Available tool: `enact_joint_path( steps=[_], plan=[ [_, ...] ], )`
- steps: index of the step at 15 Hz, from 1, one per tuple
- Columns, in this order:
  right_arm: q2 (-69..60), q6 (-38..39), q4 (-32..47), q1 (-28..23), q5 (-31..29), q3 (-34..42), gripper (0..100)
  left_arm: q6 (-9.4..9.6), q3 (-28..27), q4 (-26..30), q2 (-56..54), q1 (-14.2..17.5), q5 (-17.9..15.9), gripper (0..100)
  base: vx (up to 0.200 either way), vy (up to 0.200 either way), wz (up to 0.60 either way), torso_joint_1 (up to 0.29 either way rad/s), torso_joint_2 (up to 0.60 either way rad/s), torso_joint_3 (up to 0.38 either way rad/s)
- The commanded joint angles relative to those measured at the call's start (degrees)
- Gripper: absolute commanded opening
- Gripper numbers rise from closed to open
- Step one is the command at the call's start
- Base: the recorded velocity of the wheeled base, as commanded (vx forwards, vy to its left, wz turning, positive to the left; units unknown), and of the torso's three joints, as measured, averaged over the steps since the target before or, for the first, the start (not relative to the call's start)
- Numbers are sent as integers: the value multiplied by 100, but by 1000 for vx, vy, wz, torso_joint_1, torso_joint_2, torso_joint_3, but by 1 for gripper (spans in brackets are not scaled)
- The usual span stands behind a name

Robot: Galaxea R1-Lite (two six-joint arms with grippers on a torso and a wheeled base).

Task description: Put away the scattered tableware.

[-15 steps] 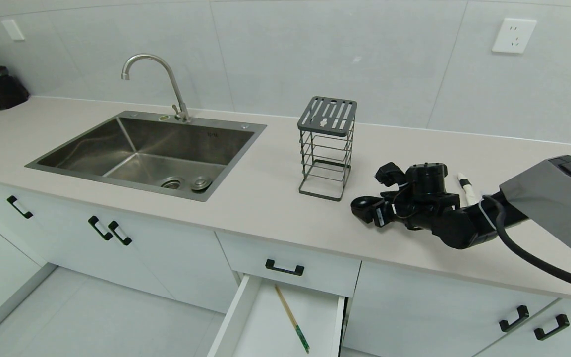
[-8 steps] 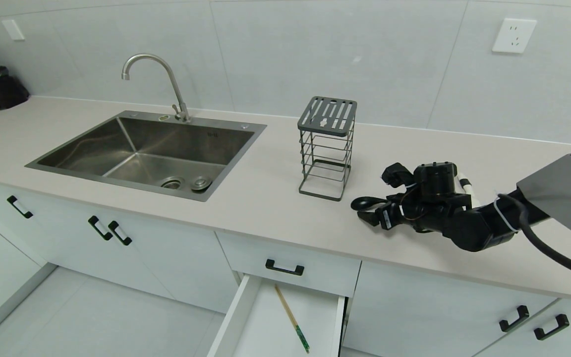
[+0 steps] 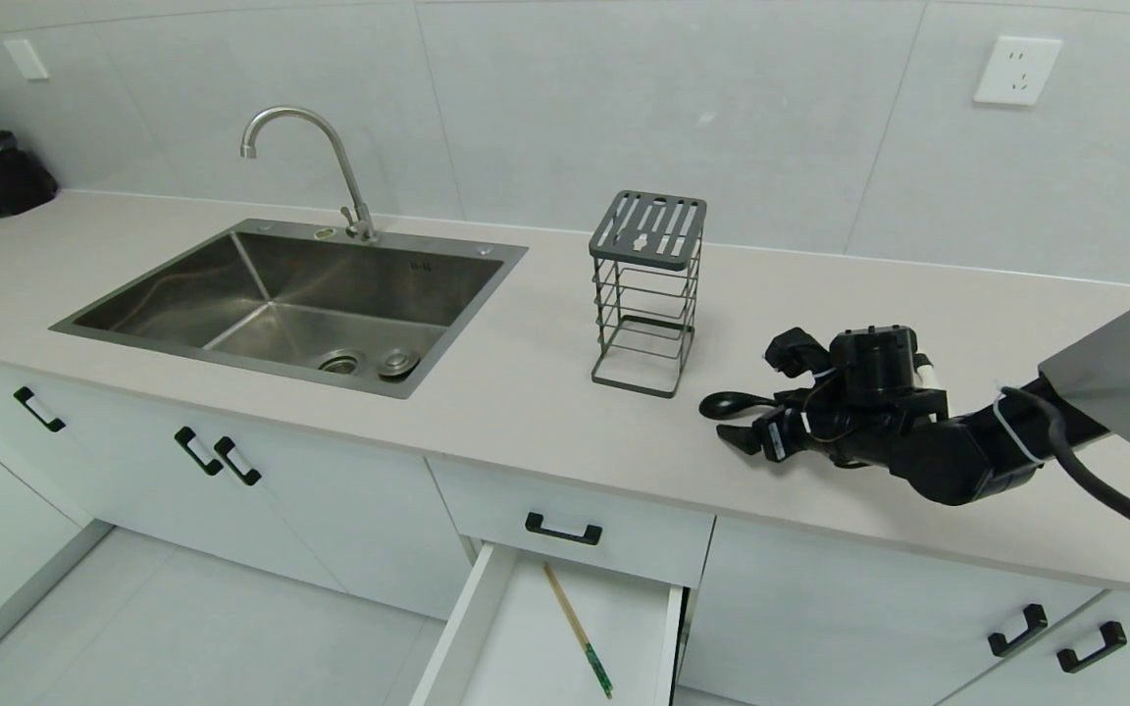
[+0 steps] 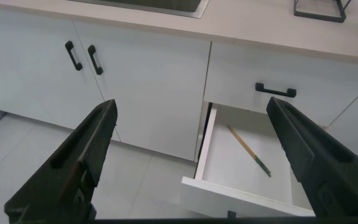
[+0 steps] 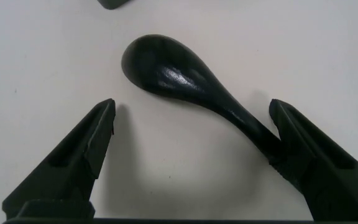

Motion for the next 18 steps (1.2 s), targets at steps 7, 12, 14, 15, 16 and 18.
enact_joint_path(
  steps=[7,12,14,15,16,18],
  plan=[
    [-31,-1,0,16,-8,13,0,-4,1,0,0,5,4,100,0,0,0,0,0,0],
    [-532,-124,-9,60,-8,295,0,-4,1,0,0,5,4,100,0,0,0,0,0,0],
    [-813,-230,-35,60,1,629,0,-4,1,0,0,5,4,100,0,0,0,0,0,0],
    [-1086,-362,-202,95,10,1007,0,-4,1,0,0,5,4,100,0,0,0,0,0,0],
    [-1297,-450,-317,165,19,1279,0,-4,1,0,0,5,4,100,0,0,0,0,0,0],
    [-1648,-467,-492,306,19,1727,0,-4,1,0,0,5,4,100,0,0,0,0,0,0]
  ],
)
